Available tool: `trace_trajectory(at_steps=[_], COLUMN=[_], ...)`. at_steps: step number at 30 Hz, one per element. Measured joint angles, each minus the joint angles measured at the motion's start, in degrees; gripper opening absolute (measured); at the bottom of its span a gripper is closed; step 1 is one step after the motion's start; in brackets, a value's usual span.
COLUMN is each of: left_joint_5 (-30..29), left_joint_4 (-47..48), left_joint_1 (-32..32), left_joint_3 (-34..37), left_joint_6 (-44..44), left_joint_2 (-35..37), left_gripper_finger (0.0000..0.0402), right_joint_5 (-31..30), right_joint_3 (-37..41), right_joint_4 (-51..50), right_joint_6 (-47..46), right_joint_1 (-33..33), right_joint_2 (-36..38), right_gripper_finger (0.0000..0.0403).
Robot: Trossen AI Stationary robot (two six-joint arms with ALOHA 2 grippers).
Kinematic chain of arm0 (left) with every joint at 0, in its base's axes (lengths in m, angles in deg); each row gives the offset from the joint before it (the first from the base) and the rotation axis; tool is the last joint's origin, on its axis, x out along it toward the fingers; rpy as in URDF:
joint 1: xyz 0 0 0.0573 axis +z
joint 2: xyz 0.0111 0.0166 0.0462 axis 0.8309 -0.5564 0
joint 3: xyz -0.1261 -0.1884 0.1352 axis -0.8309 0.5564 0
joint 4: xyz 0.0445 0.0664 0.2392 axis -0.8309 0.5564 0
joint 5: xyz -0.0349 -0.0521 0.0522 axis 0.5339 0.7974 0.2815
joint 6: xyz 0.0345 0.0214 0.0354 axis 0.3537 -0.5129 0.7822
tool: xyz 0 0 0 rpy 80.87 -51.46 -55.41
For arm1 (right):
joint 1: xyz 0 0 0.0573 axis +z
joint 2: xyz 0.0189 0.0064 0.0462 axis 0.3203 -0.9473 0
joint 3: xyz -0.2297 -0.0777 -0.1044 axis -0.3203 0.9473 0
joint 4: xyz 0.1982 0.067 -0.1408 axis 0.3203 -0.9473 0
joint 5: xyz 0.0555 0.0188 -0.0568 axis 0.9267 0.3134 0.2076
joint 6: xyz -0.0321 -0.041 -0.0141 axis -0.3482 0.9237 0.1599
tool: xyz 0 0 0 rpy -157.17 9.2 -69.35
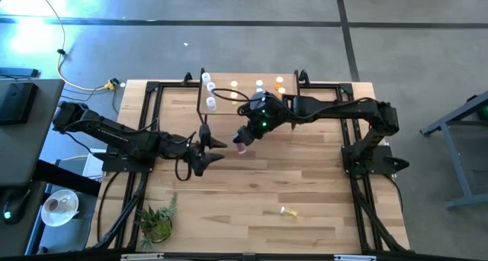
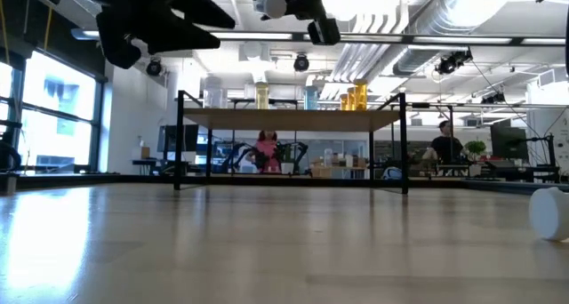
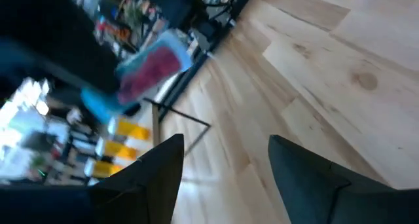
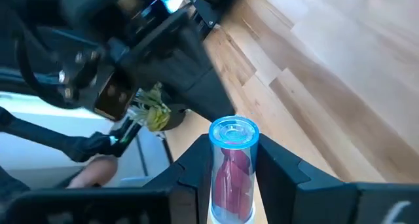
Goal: Pick and place medicine bottles onto shelf by color
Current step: Put the blue pill bottle on the shelf aligned with the other blue pill bottles
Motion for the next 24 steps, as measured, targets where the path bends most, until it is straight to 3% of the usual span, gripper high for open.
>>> trace_trajectory(at_steps=[10, 24], left_joint_5=[-8.79, -12.93], left_joint_4=[-13.43, -39.17], left_joint_1=[-5.48, -6.93], left_joint_3=[-0.02, 0.0], left_joint_6=[19.97, 45.45], left_joint_2=[-5.72, -20.0], left_gripper_finger=[0.0211, 0.0211], right_joint_5=[3.12, 4.67], right_joint_3=[0.04, 0.11], right_joint_4=[-2.73, -3.78], right_joint_6=[-3.46, -5.84], right_joint_1=[-0.79, -0.79], right_joint_2=[-0.02, -0.18], right_gripper_finger=[0.0085, 0.0085])
